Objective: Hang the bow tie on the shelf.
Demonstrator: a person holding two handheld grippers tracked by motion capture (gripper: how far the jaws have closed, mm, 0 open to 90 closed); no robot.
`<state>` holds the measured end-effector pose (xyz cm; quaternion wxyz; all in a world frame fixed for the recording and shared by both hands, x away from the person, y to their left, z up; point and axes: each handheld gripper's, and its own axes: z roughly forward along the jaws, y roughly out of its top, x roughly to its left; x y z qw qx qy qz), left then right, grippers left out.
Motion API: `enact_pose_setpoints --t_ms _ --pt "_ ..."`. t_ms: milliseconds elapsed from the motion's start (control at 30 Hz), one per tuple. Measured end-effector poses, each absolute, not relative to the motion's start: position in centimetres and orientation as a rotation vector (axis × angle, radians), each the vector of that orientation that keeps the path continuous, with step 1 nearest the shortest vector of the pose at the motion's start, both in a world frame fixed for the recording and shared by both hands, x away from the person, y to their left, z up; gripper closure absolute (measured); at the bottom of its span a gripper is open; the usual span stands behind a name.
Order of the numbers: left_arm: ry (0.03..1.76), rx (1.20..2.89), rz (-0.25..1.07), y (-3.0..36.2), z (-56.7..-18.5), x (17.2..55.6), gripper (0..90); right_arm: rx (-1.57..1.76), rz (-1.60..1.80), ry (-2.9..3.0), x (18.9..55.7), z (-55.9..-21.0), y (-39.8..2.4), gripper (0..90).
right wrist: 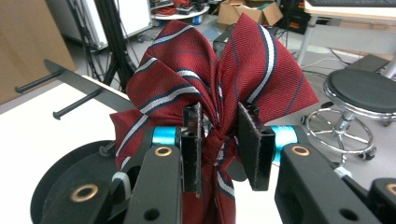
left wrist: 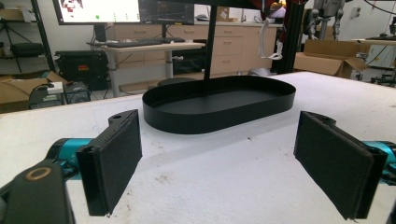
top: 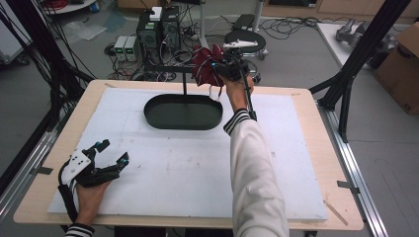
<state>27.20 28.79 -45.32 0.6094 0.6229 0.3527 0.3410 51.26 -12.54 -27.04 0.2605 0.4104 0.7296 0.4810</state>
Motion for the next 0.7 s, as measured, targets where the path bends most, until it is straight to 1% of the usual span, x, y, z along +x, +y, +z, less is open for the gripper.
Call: enact_pose_setpoints --t_ms 133,233,300,367,433,500,533,567,600,667,700 --pt "0.814 1.437 0.788 28.8 -45.3 27.2 15.4 1.103 1.301 1.991 51.2 -27.0 -12.2 70.2" --pt "0.812 1.438 0.788 28.8 -45.3 27.2 15.4 1.091 1.29 2.003 51.0 -27.1 -12.0 66.6" --pt "0.813 1.437 0.787 28.7 -45.3 27.2 15.4 1.084 1.28 2.012 50.9 -27.1 -12.0 65.8" --pt "0.813 1.437 0.787 28.7 -45.3 27.2 15.4 1.078 1.284 2.009 50.8 -27.1 -12.0 60.5" --pt "0.813 1.437 0.787 28.7 -45.3 27.2 15.4 1.071 1.284 2.018 50.7 -27.0 -12.0 57.5" --pt "0.813 1.437 0.787 28.7 -45.3 27.2 15.4 1.07 1.281 2.019 50.6 -26.9 -12.1 48.0" --pt "0.814 1.437 0.787 28.7 -45.3 27.2 15.4 1.074 1.284 2.02 50.4 -26.8 -12.1 40.9" --pt "0.813 1.439 0.789 28.7 -45.3 27.2 15.4 1.076 1.291 2.026 50.3 -26.7 -12.2 35.7" --pt "0.815 1.438 0.788 28.7 -45.3 27.2 15.4 1.072 1.307 2.044 50.1 -26.6 -12.3 28.0" --pt "0.819 1.44 0.785 28.7 -45.3 27.3 15.4 1.049 1.333 2.057 49.3 -26.3 -12.5 18.9" --pt "0.82 1.442 0.782 28.7 -45.3 27.3 15.4 1.025 1.337 2.05 48.9 -26.1 -12.7 18.4"
